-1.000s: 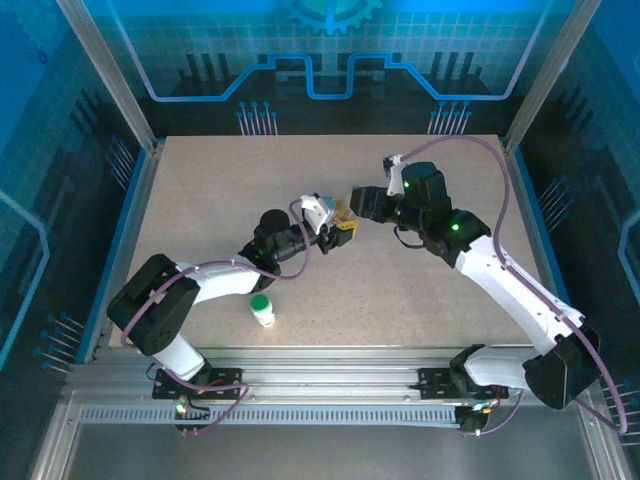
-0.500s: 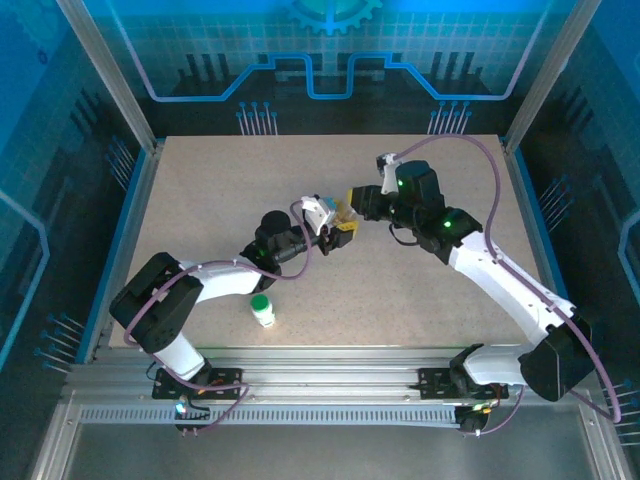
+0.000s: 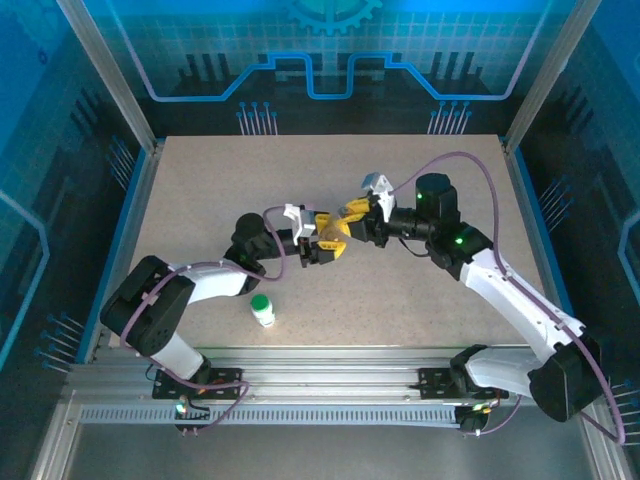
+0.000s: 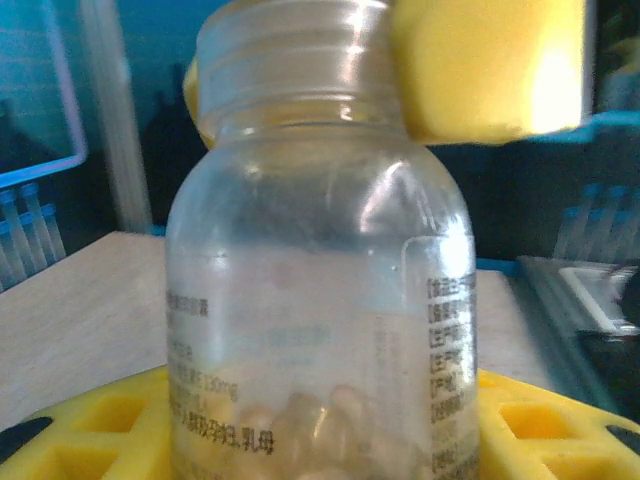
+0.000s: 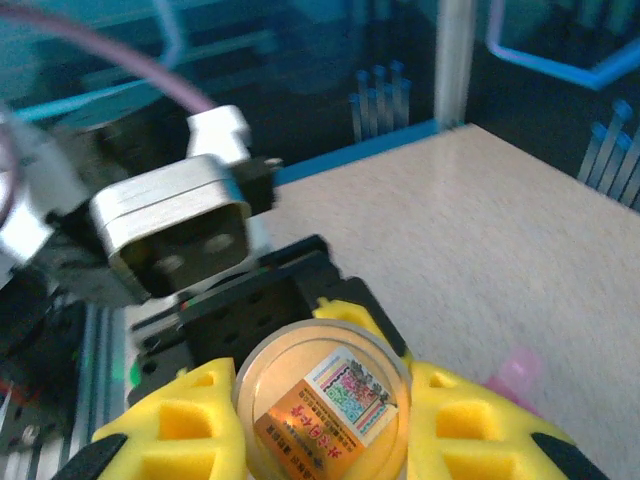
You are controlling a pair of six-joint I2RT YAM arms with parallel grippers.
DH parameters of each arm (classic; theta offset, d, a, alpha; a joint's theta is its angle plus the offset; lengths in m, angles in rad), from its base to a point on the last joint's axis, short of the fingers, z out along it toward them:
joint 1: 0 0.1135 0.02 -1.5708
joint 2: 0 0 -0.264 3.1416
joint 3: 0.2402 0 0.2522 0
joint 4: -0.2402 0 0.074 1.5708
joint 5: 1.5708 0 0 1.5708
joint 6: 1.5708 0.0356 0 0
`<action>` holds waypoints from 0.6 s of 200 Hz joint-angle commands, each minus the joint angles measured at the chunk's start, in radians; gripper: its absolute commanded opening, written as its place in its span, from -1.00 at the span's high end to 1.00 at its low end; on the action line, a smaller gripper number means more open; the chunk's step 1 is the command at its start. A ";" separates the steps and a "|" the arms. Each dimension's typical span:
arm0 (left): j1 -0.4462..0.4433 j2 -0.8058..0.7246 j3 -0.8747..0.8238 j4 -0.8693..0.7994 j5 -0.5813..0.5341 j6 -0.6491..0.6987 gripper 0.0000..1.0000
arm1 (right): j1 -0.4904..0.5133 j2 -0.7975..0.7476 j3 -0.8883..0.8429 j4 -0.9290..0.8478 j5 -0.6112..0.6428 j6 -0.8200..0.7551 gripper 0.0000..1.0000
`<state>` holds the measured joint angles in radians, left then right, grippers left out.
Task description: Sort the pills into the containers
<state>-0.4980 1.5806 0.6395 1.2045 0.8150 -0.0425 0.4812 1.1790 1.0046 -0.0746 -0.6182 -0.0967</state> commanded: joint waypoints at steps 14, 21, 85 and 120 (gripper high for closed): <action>0.031 -0.013 0.009 0.173 0.167 -0.137 1.00 | 0.014 0.049 0.122 -0.276 -0.209 -0.353 0.64; 0.032 -0.013 0.011 0.170 0.170 -0.136 1.00 | 0.012 0.068 0.155 -0.325 -0.205 -0.384 0.48; 0.044 -0.029 0.005 0.072 0.130 -0.067 1.00 | -0.006 0.107 0.282 -0.475 -0.158 -0.433 -0.61; 0.047 -0.060 0.006 -0.071 0.040 0.024 1.00 | -0.007 0.051 0.287 -0.450 -0.135 -0.353 -0.88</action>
<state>-0.4599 1.5692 0.6392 1.2301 0.9169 -0.0982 0.4820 1.2907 1.2579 -0.5133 -0.7624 -0.4931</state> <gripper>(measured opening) 0.520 0.924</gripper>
